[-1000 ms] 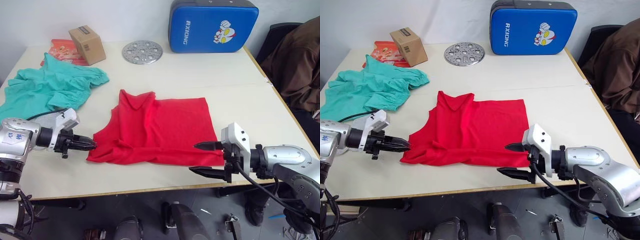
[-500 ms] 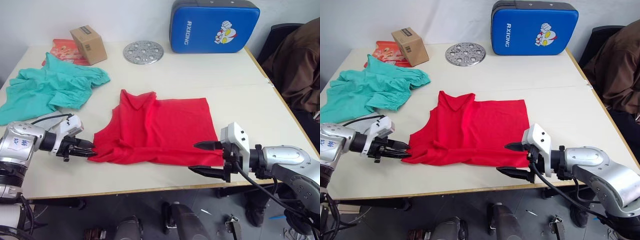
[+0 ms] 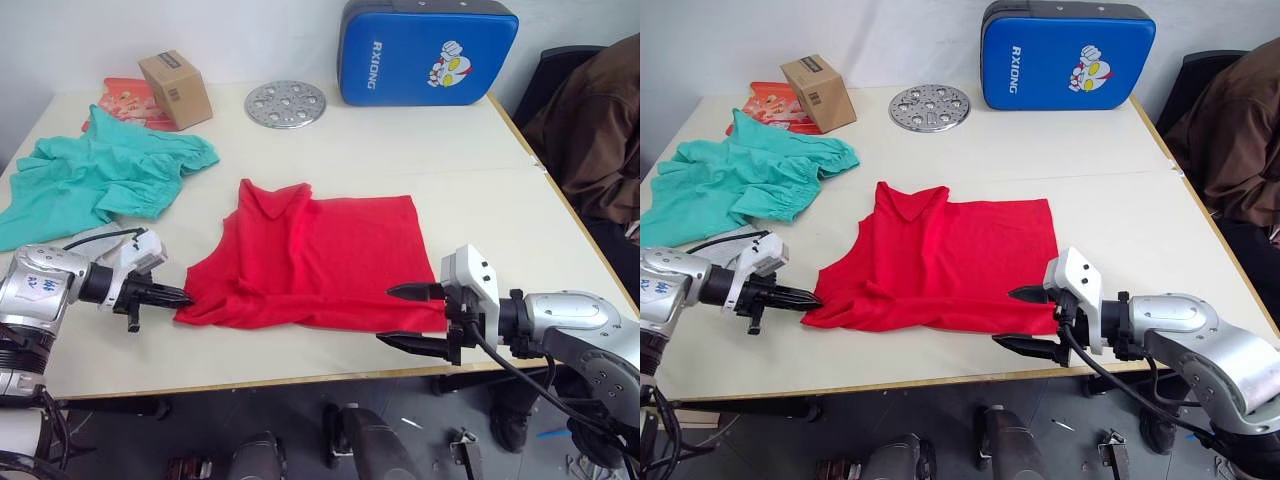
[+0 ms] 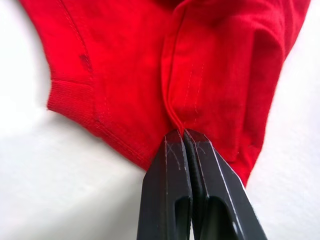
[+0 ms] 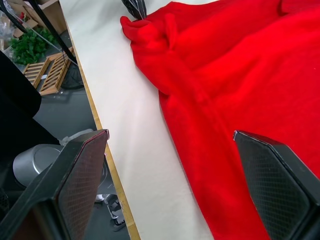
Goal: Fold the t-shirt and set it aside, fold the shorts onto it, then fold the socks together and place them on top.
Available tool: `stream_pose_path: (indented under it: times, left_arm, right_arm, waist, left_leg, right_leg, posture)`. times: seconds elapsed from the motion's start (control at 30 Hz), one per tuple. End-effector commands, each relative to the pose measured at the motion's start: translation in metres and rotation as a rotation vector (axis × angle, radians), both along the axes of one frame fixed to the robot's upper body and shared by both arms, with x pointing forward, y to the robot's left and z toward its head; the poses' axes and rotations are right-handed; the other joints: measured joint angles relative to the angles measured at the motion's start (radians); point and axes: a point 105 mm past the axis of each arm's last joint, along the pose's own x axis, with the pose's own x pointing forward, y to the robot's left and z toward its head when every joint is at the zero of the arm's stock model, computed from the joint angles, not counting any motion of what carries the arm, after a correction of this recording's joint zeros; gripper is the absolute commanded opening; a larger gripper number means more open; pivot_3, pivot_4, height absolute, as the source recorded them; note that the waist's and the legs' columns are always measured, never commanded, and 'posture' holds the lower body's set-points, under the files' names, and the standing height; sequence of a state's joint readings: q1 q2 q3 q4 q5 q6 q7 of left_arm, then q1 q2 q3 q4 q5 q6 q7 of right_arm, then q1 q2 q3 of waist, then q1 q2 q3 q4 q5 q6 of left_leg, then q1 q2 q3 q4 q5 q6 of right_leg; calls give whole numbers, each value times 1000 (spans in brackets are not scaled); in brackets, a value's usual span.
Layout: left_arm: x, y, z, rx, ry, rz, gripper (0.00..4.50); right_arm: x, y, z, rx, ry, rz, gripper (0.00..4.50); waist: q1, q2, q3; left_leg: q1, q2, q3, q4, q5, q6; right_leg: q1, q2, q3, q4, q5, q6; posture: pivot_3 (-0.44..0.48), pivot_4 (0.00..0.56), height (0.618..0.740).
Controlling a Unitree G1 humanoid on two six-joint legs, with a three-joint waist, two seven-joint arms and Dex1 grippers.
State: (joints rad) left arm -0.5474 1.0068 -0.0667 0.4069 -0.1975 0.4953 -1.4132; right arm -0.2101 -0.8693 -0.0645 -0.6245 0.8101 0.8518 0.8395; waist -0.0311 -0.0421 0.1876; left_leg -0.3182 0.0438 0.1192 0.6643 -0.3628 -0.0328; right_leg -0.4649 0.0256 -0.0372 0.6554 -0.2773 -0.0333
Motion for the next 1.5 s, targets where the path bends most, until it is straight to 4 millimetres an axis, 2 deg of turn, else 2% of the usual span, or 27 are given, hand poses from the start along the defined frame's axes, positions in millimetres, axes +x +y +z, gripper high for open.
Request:
stream_pose_path:
  times: [0.03, 0.13, 0.33, 0.5, 0.63, 0.73, 0.87, 0.97, 1.0, 1.07, 1.13, 1.23, 1.3, 1.4, 1.43, 1.5]
  left_arm:
    - [5, 4, 32, -22, -74, 9, 52]
    - [9, 4, 39, -17, -93, 6, 52]
    - [31, -2, 47, 29, -158, -32, 52]
    - [55, -12, 42, 110, -208, -78, 52]
    - [61, -19, 34, 142, -206, -138, 52]
    - [70, -18, 32, 168, -248, -109, 52]
    - [77, -11, 51, 160, -339, -66, 965]
    - [76, -12, 81, 63, -386, -44, 1916]
    - [72, -16, 90, 12, -386, -62, 1916]
    - [53, -33, 106, -141, -339, -148, 1956]
    - [30, -49, 104, -215, -264, -247, 1563]
    - [7, -67, 78, -197, -179, -326, 718]
    - [-1, -76, 58, -182, -137, -338, 38]
    - [-2, -79, 27, -129, -99, -320, 0]
    - [-1, -78, 18, -107, -91, -312, 0]
    - [1, -73, 5, -63, -87, -297, 0]
  right_arm:
    - [-4, 4, 9, 16, -37, 27, 4089]
    - [-3, 5, 8, 18, -36, 28, 4089]
    - [-3, 5, 8, 22, -37, 26, 4089]
    - [-2, 5, 8, 22, -40, 16, 4089]
    - [-3, 3, 7, 19, -41, -2, 4089]
    - [-5, 2, 5, 16, -38, -18, 4089]
    - [-7, -1, 3, 16, -44, -55, 4089]
    - [-5, -4, 4, 39, -50, -99, 4089]
    - [-5, -5, 4, 45, -50, -107, 4089]
    - [-5, -6, 0, 42, -45, -123, 3686]
    - [-3, -5, -7, 22, -41, -137, 3143]
    - [2, -4, -19, -11, -43, -158, 2066]
    - [9, -3, -27, -25, -45, -171, 1343]
    - [17, -5, -44, -69, -32, -183, 237]
    - [19, -7, -52, -95, -31, -182, 24]
    - [20, -12, -64, -147, -29, -180, 24]
  waist:
    - [1, 0, 0]
    - [1, 0, 0]
    - [3, 0, 0]
    - [4, 0, 0]
    - [-4, 0, 0]
    - [-1, -1, 0]
    - [1, -1, 0]
    - [2, -1, 0]
    - [1, -1, 0]
    - [0, -1, 0]
    - [-3, -1, 0]
    - [-6, 0, -1]
    - [-6, 0, -1]
    - [-1, -1, -1]
    - [0, -1, 0]
    - [-1, -1, -1]
  left_leg:
    - [0, 0, 0, 0, 0, 0]
    - [0, 0, 0, 0, 0, 0]
    - [0, 0, 0, 0, 0, 0]
    - [-1, 0, 0, 1, 0, 0]
    - [-1, 0, 1, 0, -1, 0]
    - [0, 0, 1, 0, -1, -1]
    - [0, 0, 0, 1, -1, -1]
    - [0, 0, 0, 2, -1, -1]
    - [0, 0, 0, 2, -1, -1]
    - [0, 0, 1, 2, -1, -1]
    - [0, 1, 1, 2, 0, -2]
    - [2, 0, 1, 2, -1, -3]
    - [3, 0, 1, 2, 0, -6]
    - [3, 0, -1, 2, 4, -8]
    - [3, 0, -1, 2, 5, -8]
    - [3, 0, -2, 1, 5, -8]
  right_leg:
    - [0, 0, 0, 0, 0, 0]
    - [0, 0, 0, 0, 0, 0]
    - [0, 0, 0, 0, 0, 0]
    - [0, 0, 0, -1, 1, -1]
    - [0, 0, 0, -1, 1, -2]
    - [-1, 0, -1, 0, 1, -2]
    - [-1, 0, -1, 0, 1, -3]
    - [-1, 0, -1, 1, 1, -3]
    - [-1, 0, -1, 1, 1, -3]
    - [-1, 0, -1, 2, 1, -3]
    - [-1, 0, -1, 3, 0, -4]
    - [0, -1, 0, 7, -3, -5]
    - [0, -1, 0, 9, -4, -6]
    - [0, 0, -1, 8, -5, -4]
    - [1, 0, -1, 8, -5, -4]
    - [1, 0, -1, 7, -5, -3]
  posture:
    - [0, 150, 740]
    - [0, 150, 740]
    - [0, 150, 740]
    - [0, 150, 740]
    - [0, 150, 740]
    - [0, 150, 740]
    - [0, 150, 740]
    - [0, 150, 740]
    - [0, 150, 740]
    - [0, 150, 740]
    - [0, 150, 740]
    - [0, 150, 740]
    - [0, 150, 740]
    - [0, 150, 740]
    - [0, 150, 740]
    - [0, 150, 740]
